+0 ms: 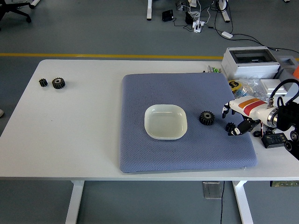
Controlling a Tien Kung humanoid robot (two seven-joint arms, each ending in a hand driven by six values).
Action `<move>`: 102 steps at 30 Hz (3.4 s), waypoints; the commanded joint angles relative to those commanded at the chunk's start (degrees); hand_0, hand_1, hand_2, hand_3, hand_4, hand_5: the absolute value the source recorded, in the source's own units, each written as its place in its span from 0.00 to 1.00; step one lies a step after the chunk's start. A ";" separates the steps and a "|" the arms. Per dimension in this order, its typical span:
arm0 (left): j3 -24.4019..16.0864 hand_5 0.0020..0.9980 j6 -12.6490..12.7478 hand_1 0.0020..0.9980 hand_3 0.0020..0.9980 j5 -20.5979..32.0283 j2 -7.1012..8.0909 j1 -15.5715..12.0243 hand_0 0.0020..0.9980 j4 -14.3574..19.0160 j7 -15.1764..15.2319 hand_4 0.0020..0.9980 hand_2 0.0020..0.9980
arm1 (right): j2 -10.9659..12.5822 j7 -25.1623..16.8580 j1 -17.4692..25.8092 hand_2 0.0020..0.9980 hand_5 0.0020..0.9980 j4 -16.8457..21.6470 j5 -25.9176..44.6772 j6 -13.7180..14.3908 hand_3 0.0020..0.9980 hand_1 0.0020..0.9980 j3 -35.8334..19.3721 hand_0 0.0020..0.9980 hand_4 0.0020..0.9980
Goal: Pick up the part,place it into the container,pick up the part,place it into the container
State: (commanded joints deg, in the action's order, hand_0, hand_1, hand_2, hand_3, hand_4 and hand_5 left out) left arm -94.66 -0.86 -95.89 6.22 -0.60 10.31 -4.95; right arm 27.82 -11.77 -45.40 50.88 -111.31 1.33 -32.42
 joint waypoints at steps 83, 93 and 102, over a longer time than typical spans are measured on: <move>0.52 0.58 0.08 0.70 0.58 0.13 0.35 1.16 0.73 0.00 0.08 0.61 0.72 | -3.76 -0.22 -2.74 0.43 0.11 2.61 2.38 1.51 0.48 0.37 -2.63 0.28 0.68; 0.47 0.58 0.06 0.70 0.58 0.01 0.57 1.20 0.73 0.00 -0.09 0.61 0.72 | -9.60 0.04 -8.58 0.44 0.12 3.88 2.54 1.23 0.48 0.37 2.06 0.29 0.68; 0.16 0.58 0.12 0.70 0.58 -0.16 0.82 1.05 0.72 0.00 -0.29 0.61 0.72 | -13.97 -0.31 -11.68 0.44 0.12 3.96 2.84 2.06 0.48 0.37 4.69 0.29 0.68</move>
State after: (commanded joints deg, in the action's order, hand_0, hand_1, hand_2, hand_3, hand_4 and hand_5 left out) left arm -94.50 -0.74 -96.05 7.04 0.45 10.31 -5.25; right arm 13.84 -12.08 -57.08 54.84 -108.47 3.39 -27.73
